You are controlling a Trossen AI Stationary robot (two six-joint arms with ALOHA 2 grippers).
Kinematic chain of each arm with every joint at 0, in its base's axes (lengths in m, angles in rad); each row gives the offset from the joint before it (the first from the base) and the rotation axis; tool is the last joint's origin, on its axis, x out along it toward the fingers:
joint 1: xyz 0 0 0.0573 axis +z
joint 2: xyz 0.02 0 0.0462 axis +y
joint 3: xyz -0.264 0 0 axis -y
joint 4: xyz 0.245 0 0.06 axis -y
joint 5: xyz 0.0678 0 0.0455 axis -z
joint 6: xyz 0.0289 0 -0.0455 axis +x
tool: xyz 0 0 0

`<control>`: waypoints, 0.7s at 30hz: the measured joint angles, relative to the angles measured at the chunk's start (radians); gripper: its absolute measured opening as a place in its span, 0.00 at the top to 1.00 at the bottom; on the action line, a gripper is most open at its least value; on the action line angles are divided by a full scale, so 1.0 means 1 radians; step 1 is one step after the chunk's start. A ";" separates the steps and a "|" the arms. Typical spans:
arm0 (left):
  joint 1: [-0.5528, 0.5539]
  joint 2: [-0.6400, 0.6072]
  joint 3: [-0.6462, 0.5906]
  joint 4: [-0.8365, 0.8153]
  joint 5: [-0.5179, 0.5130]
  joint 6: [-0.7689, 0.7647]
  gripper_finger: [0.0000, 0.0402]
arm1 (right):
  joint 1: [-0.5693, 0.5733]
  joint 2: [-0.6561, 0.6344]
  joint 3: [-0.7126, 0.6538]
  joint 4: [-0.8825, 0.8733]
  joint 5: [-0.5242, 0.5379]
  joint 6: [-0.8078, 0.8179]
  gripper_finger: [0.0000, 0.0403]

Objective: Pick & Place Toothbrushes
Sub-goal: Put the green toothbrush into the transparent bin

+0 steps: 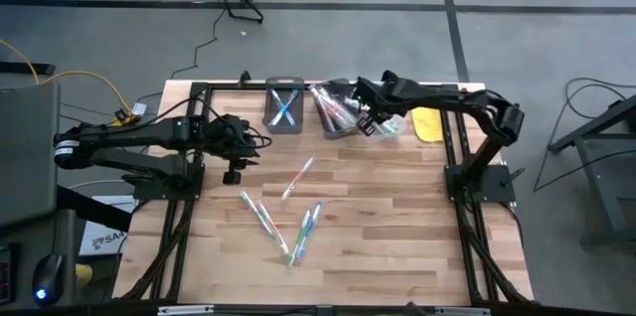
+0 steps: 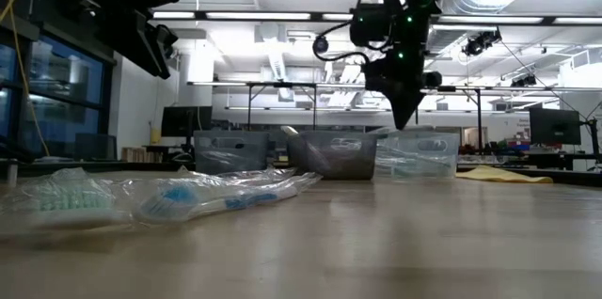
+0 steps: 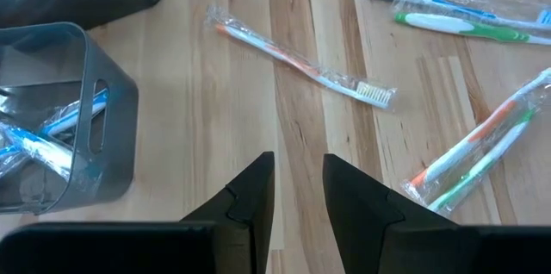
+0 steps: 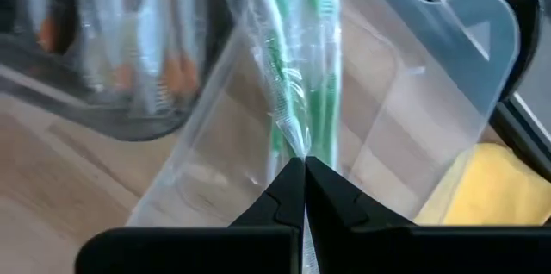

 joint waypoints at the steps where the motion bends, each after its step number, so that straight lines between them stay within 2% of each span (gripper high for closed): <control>1: 0.000 0.000 0.000 0.000 0.000 0.000 0.76 | -0.011 0.000 0.000 -0.003 -0.005 -0.001 0.99; 10: 0.000 0.000 0.000 0.000 0.001 0.000 0.76 | -0.058 0.001 0.000 -0.018 0.030 0.076 0.99; 17: 0.000 0.000 0.000 0.000 0.002 0.000 0.76 | -0.059 0.001 0.000 -0.104 0.061 0.118 0.99; 21: 0.000 0.000 0.000 0.000 0.001 0.000 0.76 | -0.058 0.001 0.000 -0.113 0.046 0.116 0.99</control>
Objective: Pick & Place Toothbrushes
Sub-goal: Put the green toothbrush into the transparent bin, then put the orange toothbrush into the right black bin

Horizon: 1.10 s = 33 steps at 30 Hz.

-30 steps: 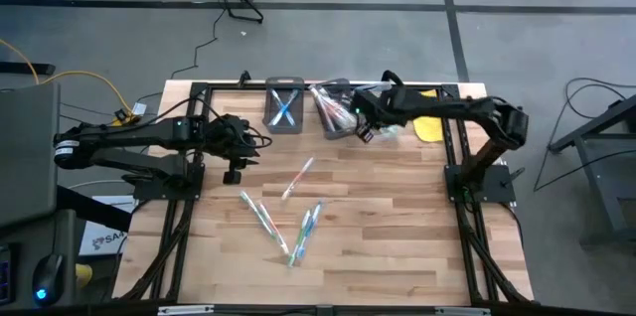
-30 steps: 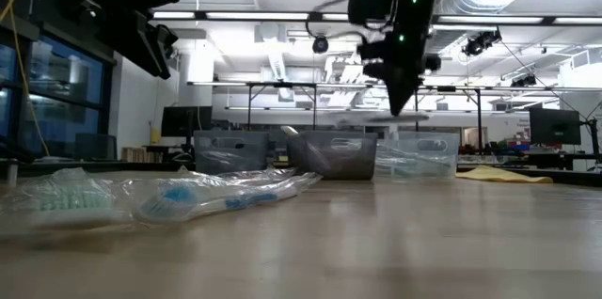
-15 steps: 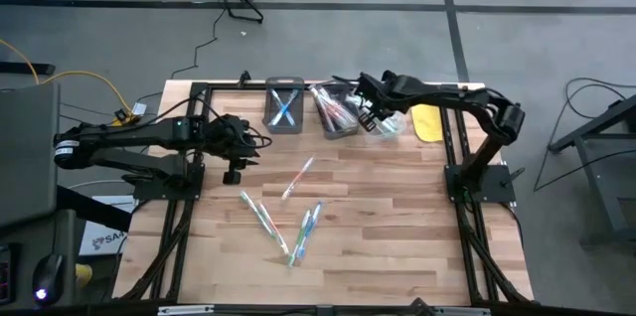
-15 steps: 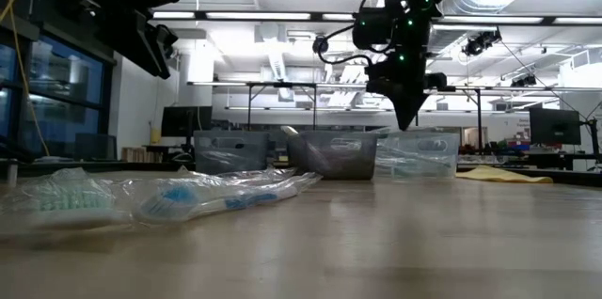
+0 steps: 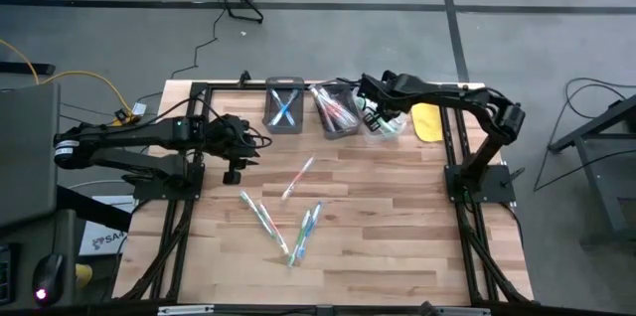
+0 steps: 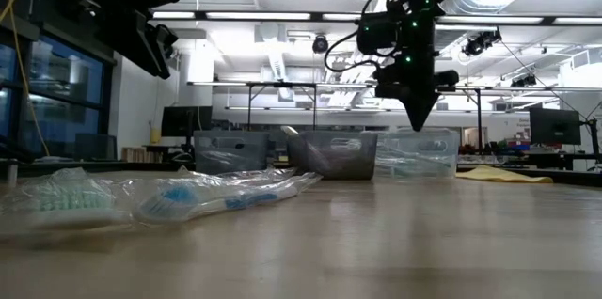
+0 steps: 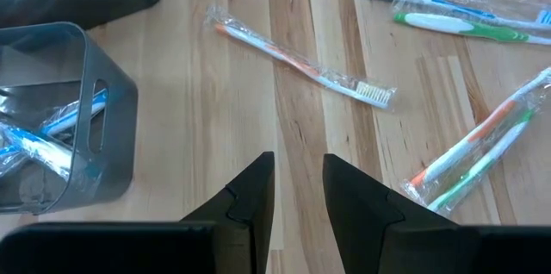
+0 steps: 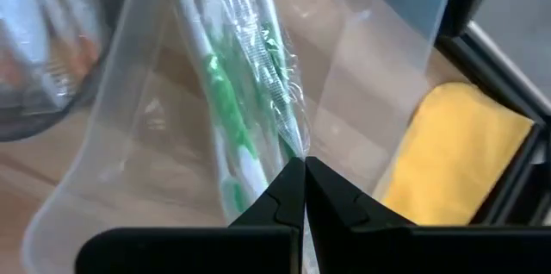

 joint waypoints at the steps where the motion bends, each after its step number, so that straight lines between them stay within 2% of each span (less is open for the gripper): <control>1: 0.000 0.000 0.000 0.000 0.000 0.000 0.76 | 0.000 0.000 0.000 0.000 -0.014 -0.001 0.99; 4: 0.000 0.000 0.000 0.000 0.000 -0.001 0.76 | 0.000 0.000 0.000 -0.001 -0.063 0.002 0.99; 16: 0.000 0.000 0.000 0.000 0.001 -0.007 0.76 | -0.052 -0.001 -0.029 -0.002 -0.085 0.007 0.99; 23: 0.000 0.010 0.000 0.025 0.000 -0.007 0.76 | -0.073 -0.008 -0.061 0.097 -0.100 -0.058 0.97; 26: 0.000 0.025 0.000 0.042 -0.002 -0.010 0.76 | -0.063 -0.028 -0.061 0.173 -0.174 -0.105 0.91; 29: 0.000 0.056 0.000 0.062 -0.003 -0.040 0.74 | -0.048 -0.045 -0.061 0.213 -0.221 -0.120 0.80; 33: 0.000 0.134 0.000 0.144 -0.003 -0.092 0.64 | -0.029 -0.073 -0.061 0.209 -0.186 -0.124 0.60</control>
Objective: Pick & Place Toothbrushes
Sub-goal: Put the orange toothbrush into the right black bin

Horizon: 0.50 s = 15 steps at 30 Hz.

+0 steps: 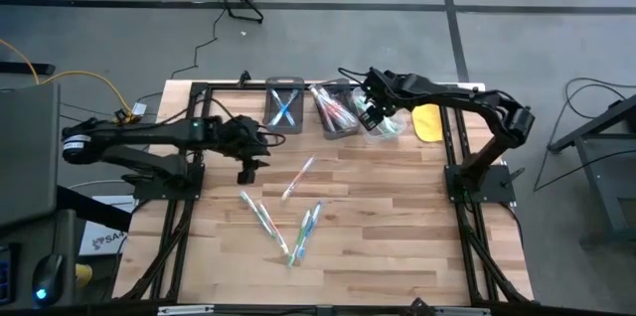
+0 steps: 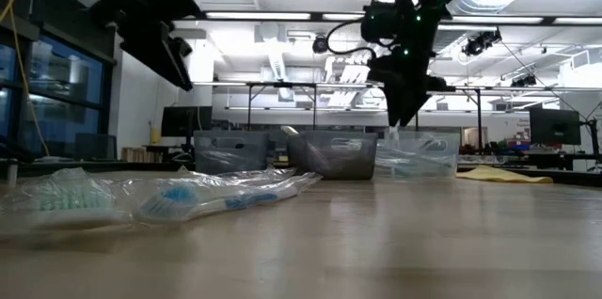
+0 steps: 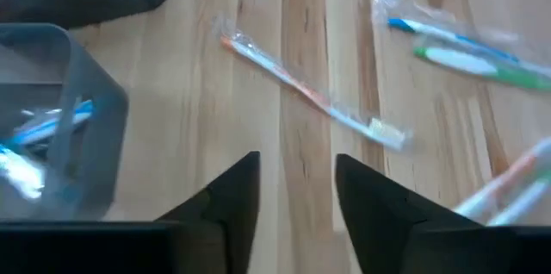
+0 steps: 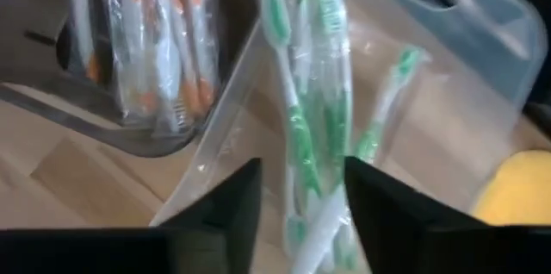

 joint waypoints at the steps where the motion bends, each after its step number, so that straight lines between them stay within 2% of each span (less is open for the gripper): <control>1: 0.000 0.028 0.000 0.027 0.000 -0.024 0.61 | 0.006 -0.008 0.000 -0.010 0.019 0.007 0.55; 4: 0.000 0.120 0.000 0.095 0.000 -0.124 0.53 | 0.028 -0.046 0.000 -0.041 0.066 0.024 0.44; 7: 0.000 0.220 0.000 0.170 0.000 -0.175 0.48 | 0.058 -0.099 0.000 -0.065 0.107 0.045 0.38; 10: 0.000 0.310 0.001 0.228 0.000 -0.206 0.47 | 0.096 -0.150 0.000 -0.083 0.140 0.060 0.36; 15: 0.000 0.420 0.044 0.227 -0.026 -0.282 0.47 | 0.148 -0.222 0.000 -0.099 0.156 0.080 0.36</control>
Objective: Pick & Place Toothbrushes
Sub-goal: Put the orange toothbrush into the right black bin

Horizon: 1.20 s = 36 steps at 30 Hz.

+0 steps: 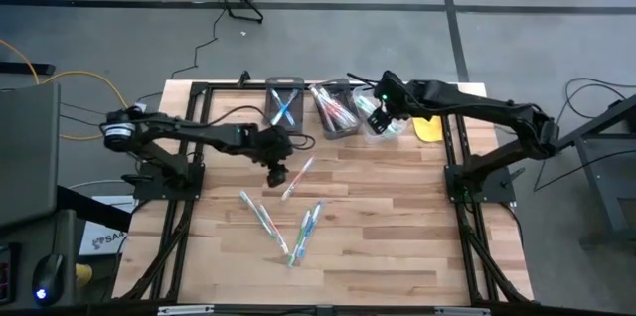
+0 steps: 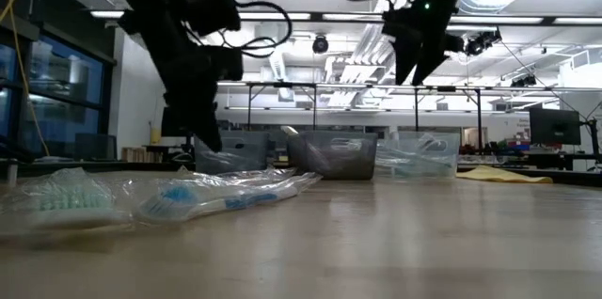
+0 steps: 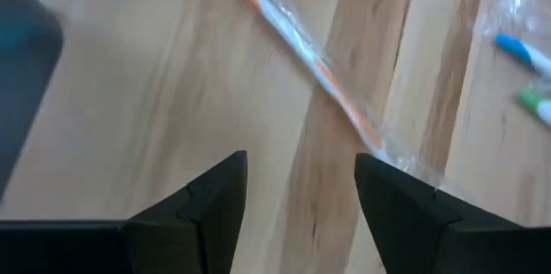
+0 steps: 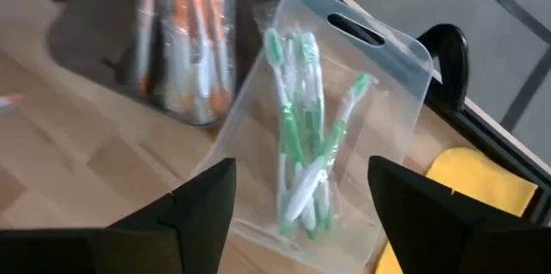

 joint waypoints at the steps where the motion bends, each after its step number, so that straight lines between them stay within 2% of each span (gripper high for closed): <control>1: 0.000 0.014 0.011 -0.006 0.000 -0.022 0.47 | 0.009 -0.008 0.000 -0.002 0.001 0.005 0.37; 8: -0.043 0.146 0.098 -0.008 -0.036 -0.078 0.47 | 0.088 -0.021 0.000 -0.009 0.002 0.025 0.37; 13: -0.074 0.210 0.157 -0.042 -0.134 -0.105 0.47 | 0.147 -0.021 0.000 -0.014 0.052 0.049 0.37; 28: -0.080 0.308 0.187 -0.027 -0.095 -0.149 0.48 | 0.266 -0.020 0.000 -0.035 0.124 0.097 0.37; 32: -0.080 0.311 0.188 -0.034 -0.094 -0.126 0.55 | 0.275 -0.020 0.000 -0.033 0.125 0.101 0.37; 36: -0.078 0.311 0.187 -0.044 -0.069 -0.070 0.75 | 0.290 -0.020 0.000 -0.018 0.125 0.101 0.37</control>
